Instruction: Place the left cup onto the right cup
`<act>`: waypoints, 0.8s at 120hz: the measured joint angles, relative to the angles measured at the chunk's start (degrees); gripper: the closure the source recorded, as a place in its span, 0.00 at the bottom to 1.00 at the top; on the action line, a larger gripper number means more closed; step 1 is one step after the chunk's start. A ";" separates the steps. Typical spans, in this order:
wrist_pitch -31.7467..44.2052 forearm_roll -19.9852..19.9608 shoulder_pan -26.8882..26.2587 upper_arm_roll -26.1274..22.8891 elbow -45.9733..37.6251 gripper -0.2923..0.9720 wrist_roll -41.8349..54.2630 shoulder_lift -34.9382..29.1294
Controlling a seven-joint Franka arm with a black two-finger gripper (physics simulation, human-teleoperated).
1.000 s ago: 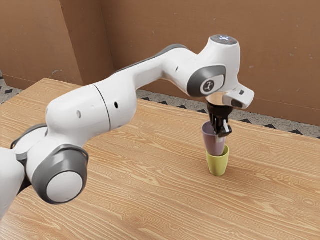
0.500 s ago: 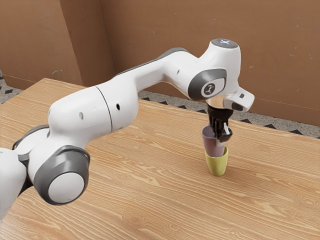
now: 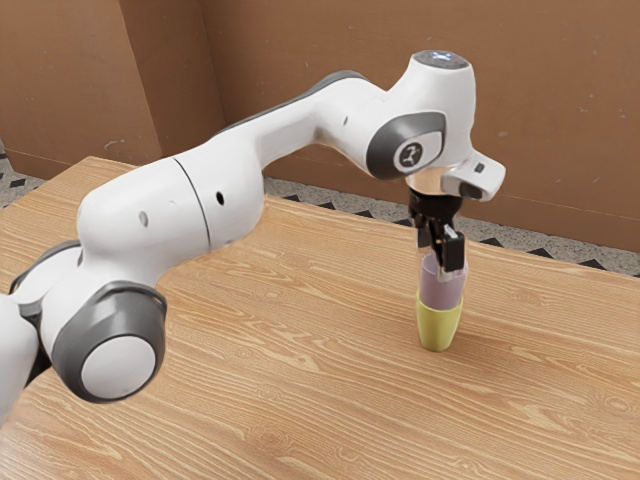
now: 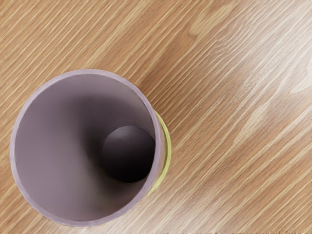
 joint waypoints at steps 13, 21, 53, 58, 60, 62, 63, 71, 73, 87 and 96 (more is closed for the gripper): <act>-0.10 0.11 0.37 0.08 -1.93 0.25 -0.14 -2.32; -0.12 0.12 0.79 0.09 -3.57 0.25 -0.24 -3.73; 0.32 -0.71 3.46 0.01 -15.60 0.24 -0.59 -12.43; 0.42 -0.83 3.95 0.01 -17.67 0.24 -0.65 -14.08; 0.45 -0.87 4.16 0.01 -18.48 0.23 -0.68 -14.71; 0.48 -0.91 4.33 0.01 -19.22 0.23 -0.70 -15.30; 0.49 -0.93 4.41 0.01 -19.57 0.23 -0.71 -15.59; 0.60 -1.18 5.22 0.00 -22.48 0.23 -0.80 -17.92; 0.62 -1.23 5.38 0.01 -23.04 0.23 -0.82 -18.37; 0.77 -1.86 6.77 0.00 -27.76 0.23 -1.10 -22.10; 0.83 -2.09 7.67 0.00 -30.68 0.23 -1.38 -24.62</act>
